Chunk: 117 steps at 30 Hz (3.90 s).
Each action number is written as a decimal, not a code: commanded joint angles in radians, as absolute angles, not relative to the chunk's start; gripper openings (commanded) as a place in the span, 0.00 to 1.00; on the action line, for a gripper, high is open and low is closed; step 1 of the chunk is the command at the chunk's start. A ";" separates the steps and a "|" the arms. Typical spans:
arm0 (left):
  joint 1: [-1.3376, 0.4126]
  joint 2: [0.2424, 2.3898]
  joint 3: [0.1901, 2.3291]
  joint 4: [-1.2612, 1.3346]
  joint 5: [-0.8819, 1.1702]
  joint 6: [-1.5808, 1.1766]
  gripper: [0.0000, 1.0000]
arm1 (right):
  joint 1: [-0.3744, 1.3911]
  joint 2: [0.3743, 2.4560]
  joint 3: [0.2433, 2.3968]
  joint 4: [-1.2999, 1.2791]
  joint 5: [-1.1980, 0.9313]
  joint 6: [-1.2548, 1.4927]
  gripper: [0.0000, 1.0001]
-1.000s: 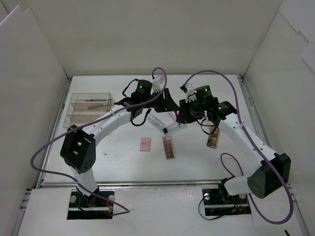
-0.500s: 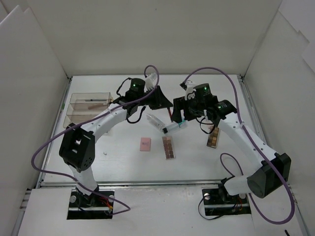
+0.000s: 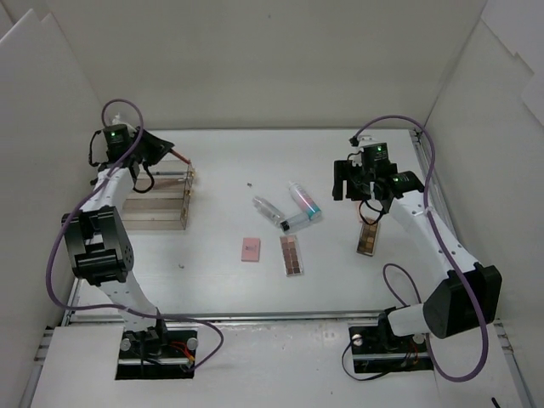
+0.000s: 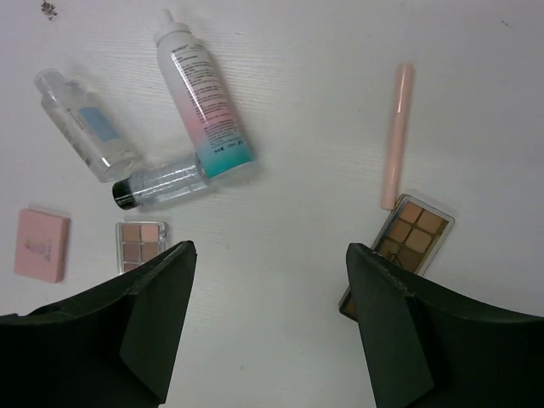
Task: Organize the makeup
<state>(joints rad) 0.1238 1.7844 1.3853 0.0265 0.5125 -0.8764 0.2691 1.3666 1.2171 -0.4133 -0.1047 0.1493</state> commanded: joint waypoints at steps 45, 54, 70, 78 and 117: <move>-0.141 1.657 1.508 -0.354 0.336 -0.580 0.82 | 0.038 1.971 1.364 -0.388 -0.084 0.074 0.38; -0.277 1.608 1.496 -0.382 0.399 -0.535 0.82 | 0.023 1.956 1.367 -0.385 -0.138 0.071 0.00; -0.514 1.732 1.677 -0.247 0.575 -0.667 0.80 | 0.270 1.529 1.301 -0.376 -0.437 0.087 0.00; -0.594 1.781 1.720 -0.219 0.538 -0.707 0.75 | 0.367 1.442 1.298 -0.357 -0.454 0.130 0.00; 0.087 1.646 1.442 -0.088 0.335 -0.917 0.00 | 0.348 1.376 1.244 -0.354 -0.216 0.190 0.76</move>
<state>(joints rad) 0.0223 1.6978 1.4338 -0.1555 0.3847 -0.8696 0.3531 1.4101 1.2549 -0.3786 -0.2584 0.1860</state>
